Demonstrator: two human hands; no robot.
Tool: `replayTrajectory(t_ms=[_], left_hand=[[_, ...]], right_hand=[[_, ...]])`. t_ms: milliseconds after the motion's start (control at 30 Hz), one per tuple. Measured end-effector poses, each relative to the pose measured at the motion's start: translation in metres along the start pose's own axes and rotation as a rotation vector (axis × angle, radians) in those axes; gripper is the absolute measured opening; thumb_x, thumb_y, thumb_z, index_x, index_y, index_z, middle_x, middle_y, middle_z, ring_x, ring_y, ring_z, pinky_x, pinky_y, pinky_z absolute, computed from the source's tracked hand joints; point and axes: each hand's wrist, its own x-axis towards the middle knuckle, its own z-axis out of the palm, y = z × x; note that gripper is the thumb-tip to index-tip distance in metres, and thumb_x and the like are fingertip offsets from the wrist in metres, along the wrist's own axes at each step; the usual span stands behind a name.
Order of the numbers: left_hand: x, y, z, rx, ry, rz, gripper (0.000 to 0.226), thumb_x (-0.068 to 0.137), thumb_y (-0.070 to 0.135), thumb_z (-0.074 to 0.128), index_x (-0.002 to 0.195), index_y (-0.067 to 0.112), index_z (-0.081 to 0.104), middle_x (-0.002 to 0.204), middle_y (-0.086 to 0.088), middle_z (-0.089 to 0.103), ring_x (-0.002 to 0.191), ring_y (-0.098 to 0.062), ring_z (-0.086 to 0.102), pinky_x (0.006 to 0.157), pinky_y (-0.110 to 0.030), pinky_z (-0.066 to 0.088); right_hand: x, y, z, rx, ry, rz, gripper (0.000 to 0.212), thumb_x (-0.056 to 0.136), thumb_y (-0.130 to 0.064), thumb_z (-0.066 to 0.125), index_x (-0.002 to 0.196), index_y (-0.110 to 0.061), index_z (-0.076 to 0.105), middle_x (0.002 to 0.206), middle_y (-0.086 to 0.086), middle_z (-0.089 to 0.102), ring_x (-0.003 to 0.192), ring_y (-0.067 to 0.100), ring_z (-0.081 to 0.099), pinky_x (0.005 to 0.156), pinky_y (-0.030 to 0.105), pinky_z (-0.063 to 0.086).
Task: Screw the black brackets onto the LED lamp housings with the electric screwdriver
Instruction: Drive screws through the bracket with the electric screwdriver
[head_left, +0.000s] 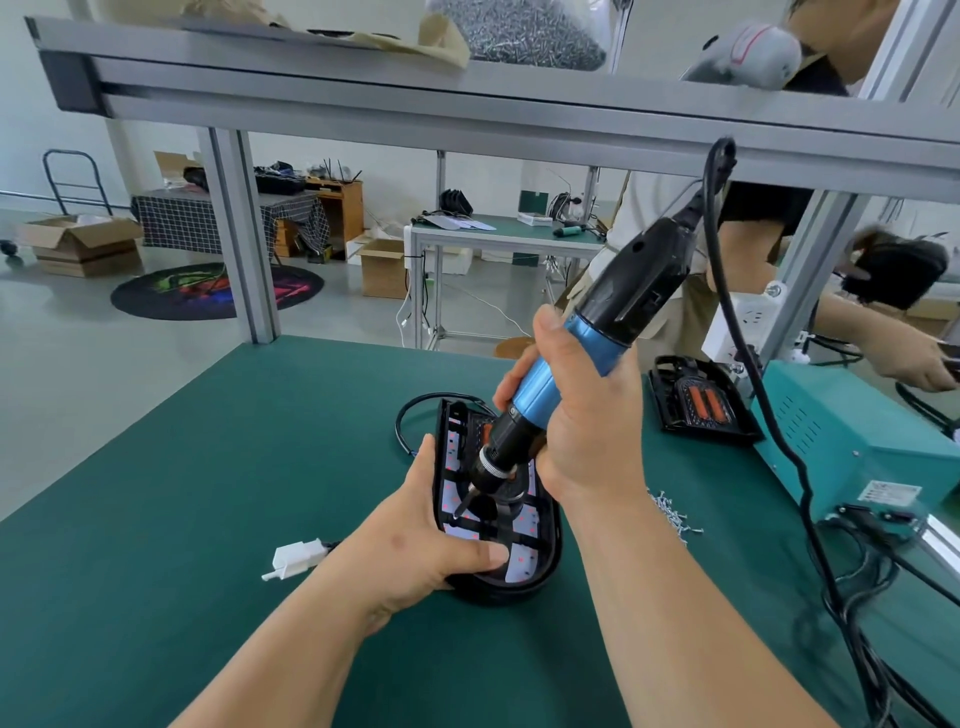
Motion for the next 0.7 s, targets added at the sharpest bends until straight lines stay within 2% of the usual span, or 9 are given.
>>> replayTrajectory(t_ms=[167, 300, 433, 567, 700], left_hand=[[-0.0008, 0.0009, 0.0007, -0.001, 0.008, -0.011, 0.104, 0.069, 0.008, 0.077, 0.150, 0.039, 0.021, 0.120, 0.001, 0.071, 0.114, -0.026, 0.067, 0.099, -0.060, 0.049], [-0.0001, 0.0009, 0.0008, 0.012, 0.025, -0.020, 0.110, 0.067, 0.010, 0.078, 0.154, 0.036, 0.015, 0.123, 0.003, 0.070, 0.117, -0.023, 0.065, 0.105, -0.055, 0.046], [0.0002, 0.0008, 0.0013, 0.002, 0.037, -0.036, 0.114, 0.066, 0.010, 0.078, 0.156, 0.033, 0.011, 0.124, 0.002, 0.070, 0.117, -0.026, 0.064, 0.102, -0.057, 0.048], [0.0003, 0.0010, 0.0009, 0.015, 0.038, -0.022, 0.115, 0.066, 0.012, 0.079, 0.156, 0.036, 0.010, 0.123, 0.005, 0.070, 0.118, -0.023, 0.064, 0.105, -0.053, 0.047], [0.0020, 0.0012, 0.0008, 0.048, 0.023, 0.017, 0.100, 0.068, 0.013, 0.078, 0.148, 0.041, 0.025, 0.119, 0.006, 0.071, 0.115, -0.021, 0.066, 0.104, -0.050, 0.049]], right_hand=[[-0.0006, 0.0012, -0.0004, -0.005, -0.018, -0.012, 0.034, 0.081, -0.026, 0.071, 0.094, -0.005, 0.047, 0.058, 0.006, 0.051, 0.046, 0.023, 0.053, 0.049, 0.030, 0.048], [-0.0016, 0.0017, -0.0003, -0.019, -0.029, -0.016, 0.033, 0.076, -0.031, 0.074, 0.088, -0.013, 0.050, 0.058, 0.007, 0.052, 0.046, 0.023, 0.054, 0.050, 0.031, 0.048], [-0.0030, 0.0021, -0.0007, -0.022, -0.022, -0.030, 0.034, 0.079, -0.027, 0.072, 0.095, -0.009, 0.047, 0.059, 0.008, 0.051, 0.047, 0.025, 0.053, 0.051, 0.032, 0.048], [-0.0027, 0.0004, -0.0015, -0.003, 0.011, -0.020, 0.029, 0.082, -0.024, 0.069, 0.095, -0.009, 0.048, 0.058, 0.008, 0.052, 0.047, 0.025, 0.053, 0.051, 0.031, 0.048], [0.0008, -0.0060, -0.0033, 0.033, 0.063, -0.007, 0.032, 0.081, -0.025, 0.069, 0.098, -0.010, 0.047, 0.058, 0.007, 0.051, 0.046, 0.024, 0.053, 0.051, 0.031, 0.048]])
